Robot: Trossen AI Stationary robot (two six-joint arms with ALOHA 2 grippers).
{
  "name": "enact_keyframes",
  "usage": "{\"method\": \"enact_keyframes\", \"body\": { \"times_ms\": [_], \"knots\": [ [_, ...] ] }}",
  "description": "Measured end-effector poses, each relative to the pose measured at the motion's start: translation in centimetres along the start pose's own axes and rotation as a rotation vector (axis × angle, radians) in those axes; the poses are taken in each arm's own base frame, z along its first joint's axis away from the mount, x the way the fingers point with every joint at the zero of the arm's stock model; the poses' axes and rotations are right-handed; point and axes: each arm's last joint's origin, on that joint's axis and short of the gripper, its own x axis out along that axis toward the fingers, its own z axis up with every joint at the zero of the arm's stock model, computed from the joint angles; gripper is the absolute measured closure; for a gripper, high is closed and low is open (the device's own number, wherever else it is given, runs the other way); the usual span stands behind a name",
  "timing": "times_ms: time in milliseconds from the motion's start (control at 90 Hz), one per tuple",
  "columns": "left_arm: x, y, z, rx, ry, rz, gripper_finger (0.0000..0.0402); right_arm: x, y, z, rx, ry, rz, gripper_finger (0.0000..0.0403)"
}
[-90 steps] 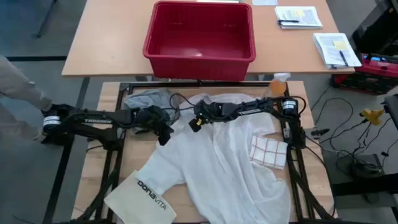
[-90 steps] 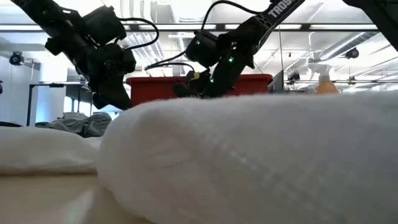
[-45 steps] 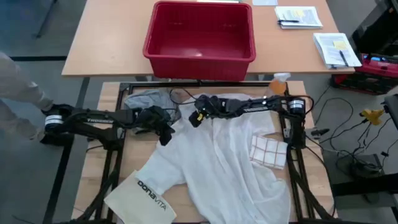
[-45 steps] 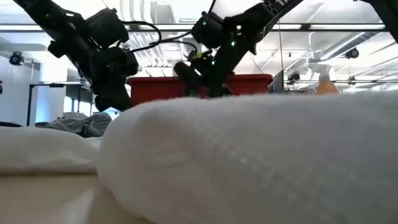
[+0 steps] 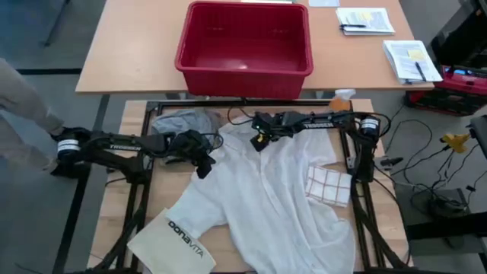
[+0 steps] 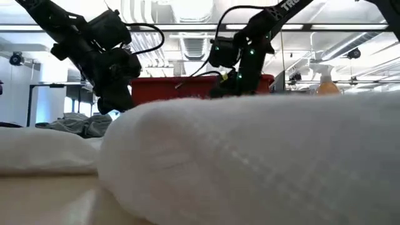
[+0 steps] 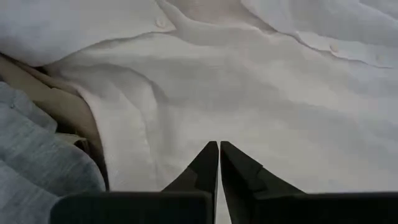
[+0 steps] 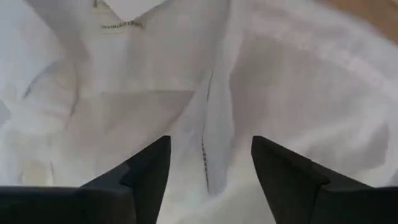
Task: Fold laundry
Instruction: Fold the white long sleeve shirt
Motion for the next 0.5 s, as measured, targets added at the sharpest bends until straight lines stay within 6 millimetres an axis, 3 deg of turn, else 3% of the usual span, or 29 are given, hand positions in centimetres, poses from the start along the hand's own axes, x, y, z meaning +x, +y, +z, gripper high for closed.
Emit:
{"method": "enact_keyframes", "body": {
  "times_ms": [333, 500],
  "knots": [
    [0.0, 0.0, 0.0, 0.013, 0.001, 0.000, 0.0402, 1.5, -0.7, -0.6, 0.000, 0.053, -0.011, 0.0192],
    [0.0, 0.0, 0.0, 0.015, 0.001, 0.000, 0.0402, 1.7, -0.7, -0.9, -0.004, 0.115, 0.081, 0.0262]
  ]
}}
